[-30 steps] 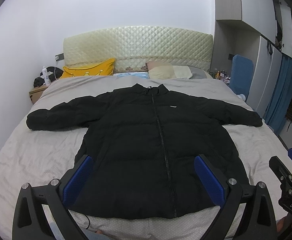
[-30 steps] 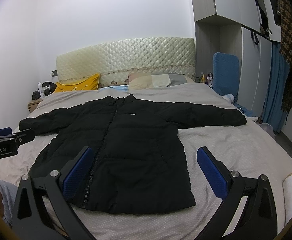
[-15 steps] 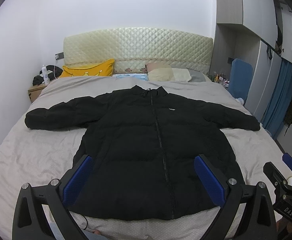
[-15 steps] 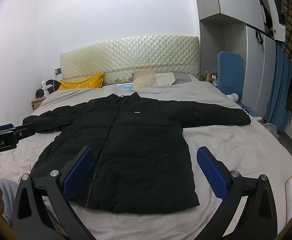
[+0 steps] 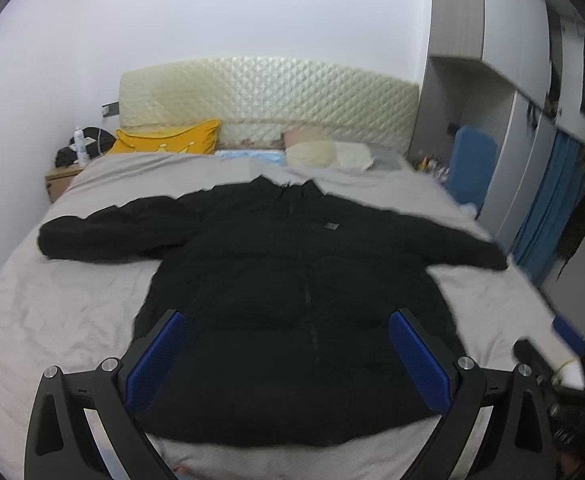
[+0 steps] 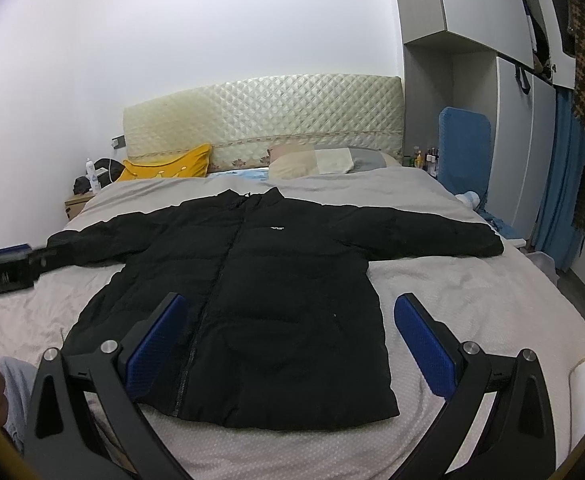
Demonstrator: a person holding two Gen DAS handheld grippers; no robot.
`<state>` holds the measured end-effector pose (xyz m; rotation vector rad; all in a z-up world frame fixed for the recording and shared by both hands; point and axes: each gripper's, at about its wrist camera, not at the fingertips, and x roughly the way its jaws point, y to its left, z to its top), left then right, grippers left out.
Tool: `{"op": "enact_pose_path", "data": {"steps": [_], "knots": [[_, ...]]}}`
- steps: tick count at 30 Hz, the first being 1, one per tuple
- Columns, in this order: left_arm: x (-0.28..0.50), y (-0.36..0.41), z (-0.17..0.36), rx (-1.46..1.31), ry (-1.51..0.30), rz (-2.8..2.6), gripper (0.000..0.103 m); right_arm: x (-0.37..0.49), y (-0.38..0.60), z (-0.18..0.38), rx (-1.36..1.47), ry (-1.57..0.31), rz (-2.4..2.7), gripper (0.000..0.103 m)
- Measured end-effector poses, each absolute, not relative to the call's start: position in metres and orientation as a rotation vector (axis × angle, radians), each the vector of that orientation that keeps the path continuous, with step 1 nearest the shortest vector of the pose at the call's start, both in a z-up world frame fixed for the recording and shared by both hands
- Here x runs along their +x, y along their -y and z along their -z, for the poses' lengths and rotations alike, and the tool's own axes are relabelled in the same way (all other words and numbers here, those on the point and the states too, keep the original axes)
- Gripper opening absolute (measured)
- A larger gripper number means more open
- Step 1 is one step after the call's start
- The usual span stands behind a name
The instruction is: Fold large clothes
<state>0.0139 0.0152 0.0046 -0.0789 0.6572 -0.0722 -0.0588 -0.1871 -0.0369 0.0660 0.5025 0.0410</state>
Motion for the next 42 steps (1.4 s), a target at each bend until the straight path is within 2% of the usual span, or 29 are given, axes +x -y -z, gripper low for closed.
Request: {"op": "enact_pose_path", "data": {"steps": [9, 16, 22, 27, 32, 35, 38, 42], "knots": [[0.043, -0.001, -0.012, -0.008, -0.648, 0.064, 0.102, -0.044, 0.200, 0.008, 0.043, -0.449, 0.001, 0.103], [0.066, -0.003, -0.021, -0.078, -0.630, 0.128, 0.102, -0.009, 0.221, -0.019, 0.033, -0.419, 0.019, 0.103], [0.104, -0.004, -0.031, -0.008, -0.583, 0.092, 0.102, 0.026, 0.241, -0.021, 0.018, -0.371, 0.057, 0.103], [0.132, -0.013, -0.010, -0.006, -0.542, 0.046, 0.102, 0.067, 0.275, 0.017, 0.038, -0.374, 0.134, 0.103], [0.154, -0.029, 0.023, -0.077, -0.576, 0.048, 0.102, 0.108, 0.319, 0.050, 0.075, -0.410, 0.203, 0.103], [0.167, -0.038, 0.041, -0.111, -0.606, 0.043, 0.102, 0.140, 0.360, 0.068, 0.161, -0.448, 0.200, 0.103], [0.169, -0.035, 0.059, -0.028, -0.590, -0.039, 0.102, 0.167, 0.397, 0.086, 0.231, -0.481, 0.213, 0.103], [0.186, -0.039, 0.081, -0.059, -0.648, -0.035, 0.102, 0.203, 0.477, 0.146, 0.453, -0.587, 0.280, 0.102]]}}
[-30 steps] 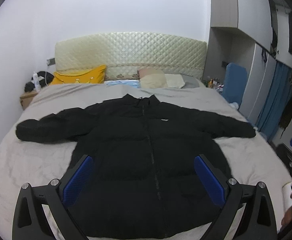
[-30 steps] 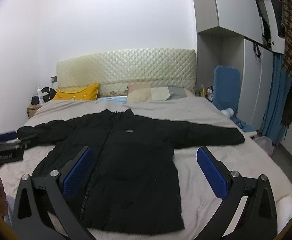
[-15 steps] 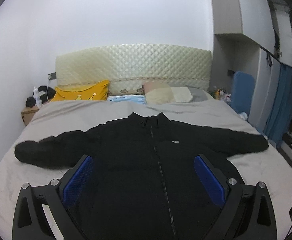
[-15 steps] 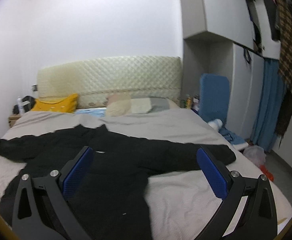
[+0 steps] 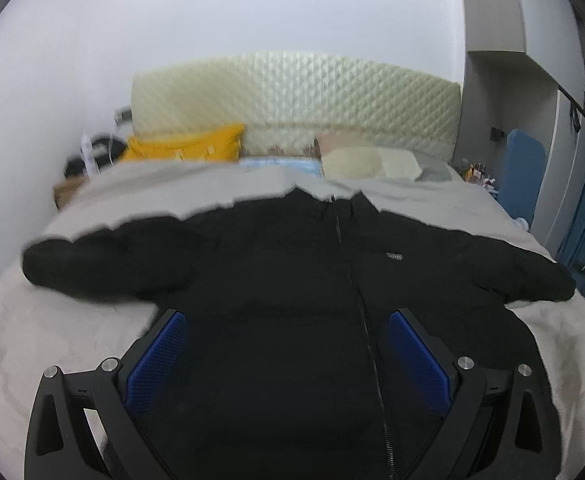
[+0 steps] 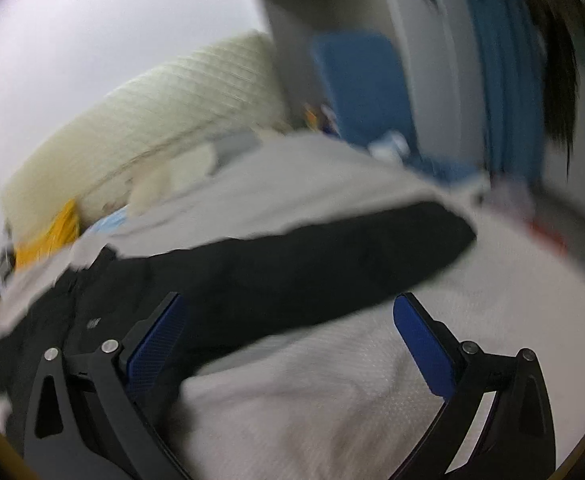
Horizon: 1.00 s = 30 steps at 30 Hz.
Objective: Fold large clothes
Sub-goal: 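Grasp the sleeve cuff nearest the right tool with the right tool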
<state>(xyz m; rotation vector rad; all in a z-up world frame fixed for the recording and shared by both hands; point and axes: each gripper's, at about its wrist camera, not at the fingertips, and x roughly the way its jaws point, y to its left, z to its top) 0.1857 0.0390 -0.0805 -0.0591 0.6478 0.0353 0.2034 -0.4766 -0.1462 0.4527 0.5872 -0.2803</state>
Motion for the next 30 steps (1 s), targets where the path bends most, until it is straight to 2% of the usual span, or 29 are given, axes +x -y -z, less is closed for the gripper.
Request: {"op": "enact_pose_path", "data": {"steps": [3, 6, 10, 14, 16, 19, 20, 21, 24, 30], "knots": [[0.197, -0.042, 0.091, -0.071, -0.665, -0.048, 0.102, 0.214, 0.529, 0.192, 0.659, -0.625, 0.355, 0.098], [0.208, -0.044, 0.098, -0.068, -0.665, -0.075, 0.102, 0.222, 0.568, 0.225, 0.805, -0.586, 0.416, 0.097], [0.224, -0.043, 0.109, -0.068, -0.666, -0.090, 0.102, 0.243, 0.603, 0.254, 0.909, -0.517, 0.455, 0.096], [0.243, -0.032, 0.121, -0.053, -0.665, -0.093, 0.102, 0.268, 0.619, 0.272, 0.875, -0.515, 0.487, 0.095], [0.252, -0.027, 0.126, -0.043, -0.667, -0.096, 0.102, 0.280, 0.626, 0.273, 0.845, -0.477, 0.514, 0.086], [0.262, -0.016, 0.135, -0.017, -0.683, -0.026, 0.102, 0.292, 0.634, 0.273, 0.840, -0.453, 0.499, 0.039], [0.263, -0.014, 0.138, -0.011, -0.683, -0.009, 0.102, 0.296, 0.637, 0.271, 0.831, -0.455, 0.490, 0.034], [0.263, -0.013, 0.140, -0.004, -0.676, 0.000, 0.102, 0.301, 0.639, 0.270, 0.829, -0.463, 0.475, 0.024], [0.266, -0.017, 0.139, -0.030, -0.679, 0.014, 0.102, 0.309, 0.641, 0.259, 0.776, -0.503, 0.461, 0.012], [0.258, -0.026, 0.132, -0.053, -0.690, 0.017, 0.102, 0.296, 0.638, 0.213, 0.708, -0.468, 0.559, 0.007]]}}
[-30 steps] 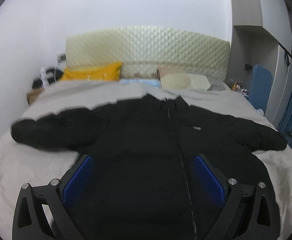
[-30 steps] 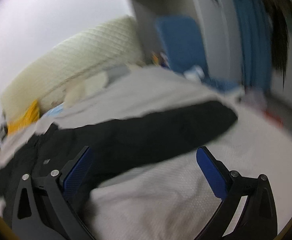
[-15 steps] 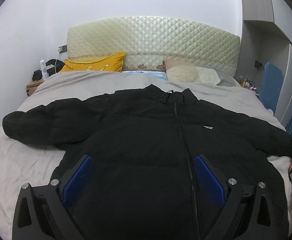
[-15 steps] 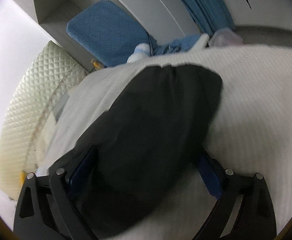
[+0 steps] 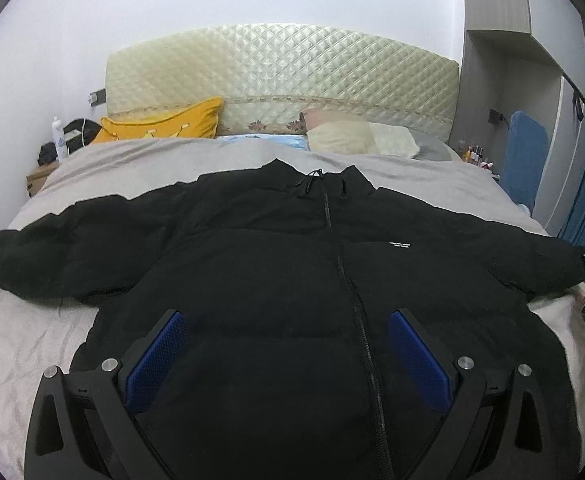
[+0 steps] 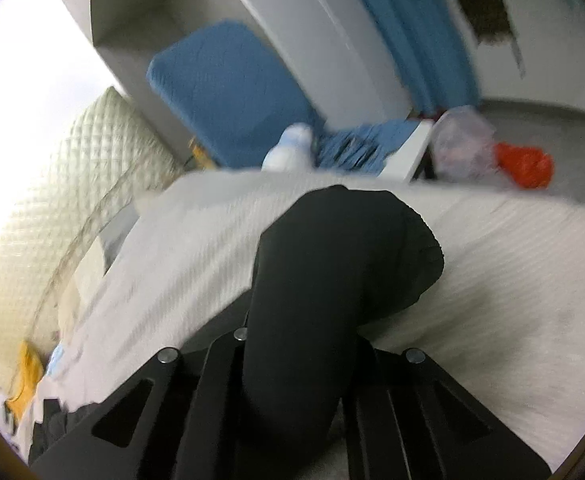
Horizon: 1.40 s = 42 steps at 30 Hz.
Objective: Fold large clothes
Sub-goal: 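Grasp the sleeve cuff nearest the right tool with the right tool, then lift the sleeve and fold it across the jacket body, then release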
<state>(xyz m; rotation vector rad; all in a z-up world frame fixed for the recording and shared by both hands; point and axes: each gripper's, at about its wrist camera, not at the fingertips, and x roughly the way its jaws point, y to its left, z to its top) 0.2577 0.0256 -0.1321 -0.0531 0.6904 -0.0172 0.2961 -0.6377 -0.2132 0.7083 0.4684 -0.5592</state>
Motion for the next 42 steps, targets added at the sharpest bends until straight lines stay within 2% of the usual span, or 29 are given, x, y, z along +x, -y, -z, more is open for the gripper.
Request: {"op": "enact_pose_path", "data": {"steps": [6, 13, 17, 24, 32, 38, 42], "knots": [[0.233, -0.039, 0.118, -0.030, -0.617, 0.022, 0.102, 0.279, 0.614, 0.135, 0.649, -0.408, 0.574, 0.007], [0.238, -0.070, 0.135, -0.078, -0.746, -0.050, 0.102, 0.265, 0.554, 0.031, 0.522, -0.342, 0.488, 0.007], [0.226, -0.083, 0.131, -0.114, -0.738, -0.057, 0.102, 0.259, 0.495, -0.036, 0.411, -0.296, 0.404, 0.007], [0.196, -0.086, 0.112, -0.104, -0.726, -0.044, 0.102, 0.253, 0.382, -0.108, 0.264, -0.242, 0.250, 0.007], [0.157, -0.111, 0.086, -0.113, -0.654, -0.103, 0.102, 0.257, 0.264, -0.121, 0.196, -0.219, 0.079, 0.008], [0.148, -0.140, 0.066, -0.168, -0.599, -0.151, 0.102, 0.273, 0.168, -0.079, 0.137, -0.273, -0.064, 0.009], [0.144, -0.157, 0.060, -0.175, -0.562, -0.192, 0.102, 0.287, 0.102, -0.025, 0.061, -0.339, -0.201, 0.010]]}}
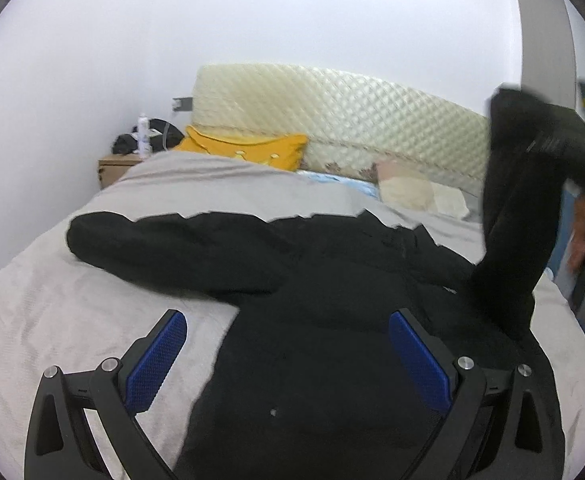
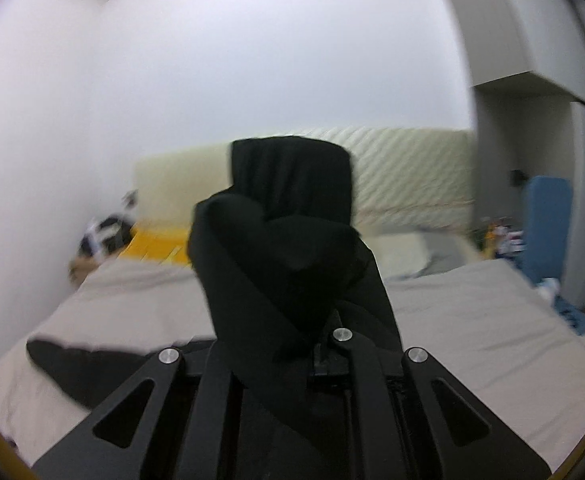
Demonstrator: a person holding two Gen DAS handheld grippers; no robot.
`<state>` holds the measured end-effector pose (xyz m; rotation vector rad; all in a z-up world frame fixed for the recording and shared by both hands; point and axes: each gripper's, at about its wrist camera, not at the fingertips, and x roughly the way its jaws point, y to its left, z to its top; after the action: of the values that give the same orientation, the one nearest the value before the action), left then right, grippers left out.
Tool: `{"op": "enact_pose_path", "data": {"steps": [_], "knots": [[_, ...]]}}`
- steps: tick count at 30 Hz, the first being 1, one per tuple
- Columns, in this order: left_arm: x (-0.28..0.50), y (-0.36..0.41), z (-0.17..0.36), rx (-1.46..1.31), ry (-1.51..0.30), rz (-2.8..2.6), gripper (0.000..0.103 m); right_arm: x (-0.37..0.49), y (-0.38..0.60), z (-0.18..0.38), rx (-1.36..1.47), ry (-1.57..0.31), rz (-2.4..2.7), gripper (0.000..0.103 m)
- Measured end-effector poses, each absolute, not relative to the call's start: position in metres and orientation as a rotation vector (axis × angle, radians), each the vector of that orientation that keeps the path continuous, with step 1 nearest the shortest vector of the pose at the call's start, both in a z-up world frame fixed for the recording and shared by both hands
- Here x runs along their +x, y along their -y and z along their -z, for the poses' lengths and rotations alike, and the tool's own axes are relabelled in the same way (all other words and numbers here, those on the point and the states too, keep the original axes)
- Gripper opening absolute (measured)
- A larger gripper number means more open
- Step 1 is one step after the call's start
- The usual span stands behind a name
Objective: Fold large clothes
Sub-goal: 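Lift the sleeve and fold it across the jacket body, then release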
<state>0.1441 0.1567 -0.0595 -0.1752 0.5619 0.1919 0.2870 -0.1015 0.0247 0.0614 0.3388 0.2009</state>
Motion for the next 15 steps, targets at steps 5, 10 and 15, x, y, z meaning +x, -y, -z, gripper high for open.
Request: {"op": "enact_pose_path", "data": {"steps": [5, 10, 15], "knots": [[0.145, -0.190, 0.065, -0.337, -0.555, -0.152, 0.102, 0.304, 0.029, 0.045, 0.022, -0.448, -0.330, 0.010], [0.155, -0.204, 0.077, -0.377, -0.599, -0.158, 0.102, 0.318, -0.031, 0.124, -0.044, -0.576, -0.416, 0.010], [0.158, -0.204, 0.083, -0.369, -0.594, -0.152, 0.102, 0.328, -0.053, 0.185, -0.117, -0.676, -0.402, 0.010]]}}
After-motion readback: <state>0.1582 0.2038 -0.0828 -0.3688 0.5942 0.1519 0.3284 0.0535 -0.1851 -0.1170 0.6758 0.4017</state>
